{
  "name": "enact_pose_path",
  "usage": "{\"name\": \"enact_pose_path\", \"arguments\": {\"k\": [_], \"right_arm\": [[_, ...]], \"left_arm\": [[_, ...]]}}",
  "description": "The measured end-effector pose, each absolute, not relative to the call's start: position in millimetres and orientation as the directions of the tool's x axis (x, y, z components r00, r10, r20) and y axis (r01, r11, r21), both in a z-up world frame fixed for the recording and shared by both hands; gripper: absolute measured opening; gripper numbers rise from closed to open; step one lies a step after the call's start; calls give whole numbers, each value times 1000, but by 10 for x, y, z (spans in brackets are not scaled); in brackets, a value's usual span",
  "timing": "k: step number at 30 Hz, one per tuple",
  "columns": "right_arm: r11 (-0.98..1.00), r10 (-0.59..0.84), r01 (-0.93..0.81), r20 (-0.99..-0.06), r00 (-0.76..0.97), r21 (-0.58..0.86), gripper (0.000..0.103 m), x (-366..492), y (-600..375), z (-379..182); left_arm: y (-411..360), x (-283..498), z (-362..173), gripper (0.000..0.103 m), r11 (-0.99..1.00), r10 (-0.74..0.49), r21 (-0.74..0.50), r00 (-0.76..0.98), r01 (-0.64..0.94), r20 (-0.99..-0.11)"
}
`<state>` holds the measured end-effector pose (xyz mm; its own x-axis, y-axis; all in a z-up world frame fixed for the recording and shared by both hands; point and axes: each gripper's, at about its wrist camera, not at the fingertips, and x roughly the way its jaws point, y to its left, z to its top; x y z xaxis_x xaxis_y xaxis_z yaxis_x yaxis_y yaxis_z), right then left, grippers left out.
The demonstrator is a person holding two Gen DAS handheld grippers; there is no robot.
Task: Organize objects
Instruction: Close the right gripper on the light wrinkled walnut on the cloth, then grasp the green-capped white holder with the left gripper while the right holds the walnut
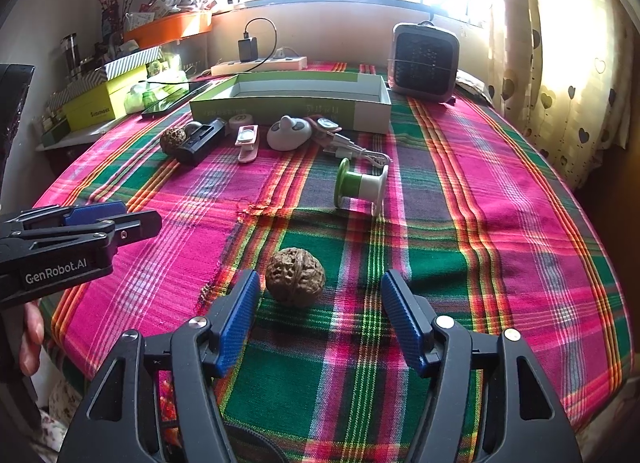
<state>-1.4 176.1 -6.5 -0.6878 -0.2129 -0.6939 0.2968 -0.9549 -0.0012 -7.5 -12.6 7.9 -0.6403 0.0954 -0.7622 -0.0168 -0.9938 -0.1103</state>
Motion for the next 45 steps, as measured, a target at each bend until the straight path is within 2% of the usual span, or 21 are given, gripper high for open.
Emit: {"name": "enact_pose_path", "arguments": {"k": [7,12,19,25,35,45], "right_arm": [[-946,-236,323,-688,-686,2,47,-27,1738,-62],[-943,-250,334,-681,-688,9,29,-34,1746,-66],[-944,-270,328,-658,-703,37,29,-31,1865,-28],[-964,-230,259,-650,-724,52,29,-69,2112,5],[-984,-170,165,-651,-740,69,29,-118,2454,16],[-989,-148,124,-656,-740,83,29,-147,2623,-15]], "left_arm": [[-86,-102,81,48,-995,98,-97,-628,-36,-772],[-52,-144,96,48,-989,147,-125,-627,-80,-765],[114,-203,168,48,-978,205,-128,-636,-166,-744],[401,-333,276,48,-947,305,-161,-622,-278,-722],[862,-587,264,48,-908,393,-212,-558,-362,-731],[1121,-721,227,48,-905,381,-180,-549,-385,-743]]}}
